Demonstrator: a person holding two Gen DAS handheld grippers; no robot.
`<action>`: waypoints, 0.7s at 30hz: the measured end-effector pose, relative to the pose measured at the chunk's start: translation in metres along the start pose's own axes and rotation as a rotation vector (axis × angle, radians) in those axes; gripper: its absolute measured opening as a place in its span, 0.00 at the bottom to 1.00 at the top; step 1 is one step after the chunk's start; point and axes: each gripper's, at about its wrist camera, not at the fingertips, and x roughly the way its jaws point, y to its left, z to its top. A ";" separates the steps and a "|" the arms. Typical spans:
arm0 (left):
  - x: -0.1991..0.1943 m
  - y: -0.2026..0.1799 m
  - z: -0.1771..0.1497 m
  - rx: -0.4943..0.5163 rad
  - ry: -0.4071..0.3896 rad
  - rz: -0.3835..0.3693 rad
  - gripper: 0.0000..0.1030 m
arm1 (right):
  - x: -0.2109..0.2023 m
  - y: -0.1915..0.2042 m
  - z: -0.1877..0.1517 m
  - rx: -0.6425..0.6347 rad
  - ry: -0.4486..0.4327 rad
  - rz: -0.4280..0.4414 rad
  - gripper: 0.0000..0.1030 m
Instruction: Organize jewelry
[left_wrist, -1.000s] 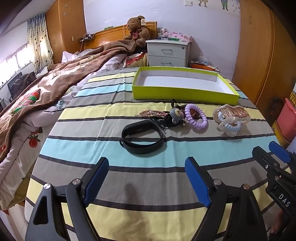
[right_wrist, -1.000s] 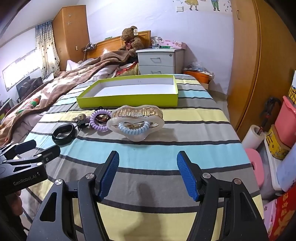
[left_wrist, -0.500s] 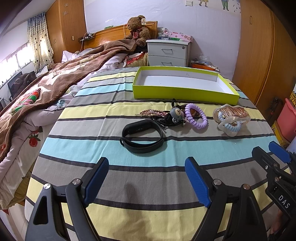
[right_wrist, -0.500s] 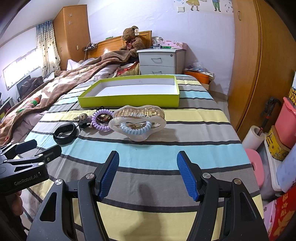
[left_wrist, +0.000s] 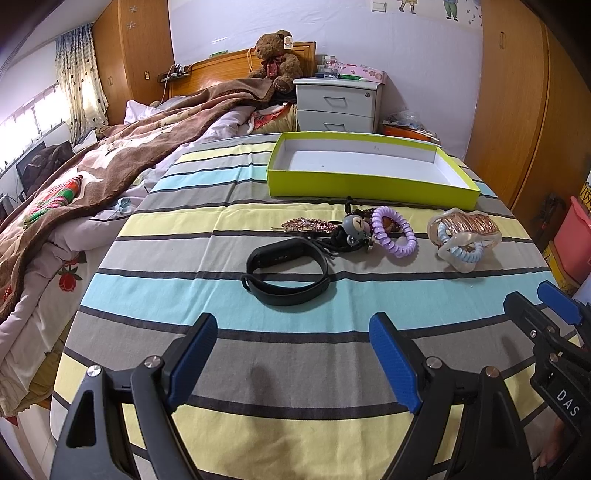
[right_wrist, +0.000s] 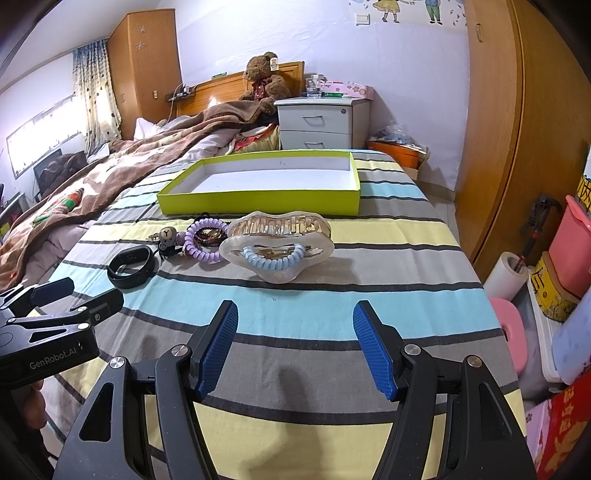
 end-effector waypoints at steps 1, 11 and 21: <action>0.000 0.000 0.000 -0.001 -0.001 0.001 0.83 | 0.001 0.000 0.000 -0.001 0.000 0.000 0.63; 0.000 0.001 -0.001 -0.004 0.001 0.000 0.83 | 0.000 0.000 0.001 0.000 -0.001 -0.001 0.63; 0.000 0.003 -0.002 -0.005 0.001 0.001 0.83 | -0.001 -0.001 0.002 0.001 0.000 -0.001 0.63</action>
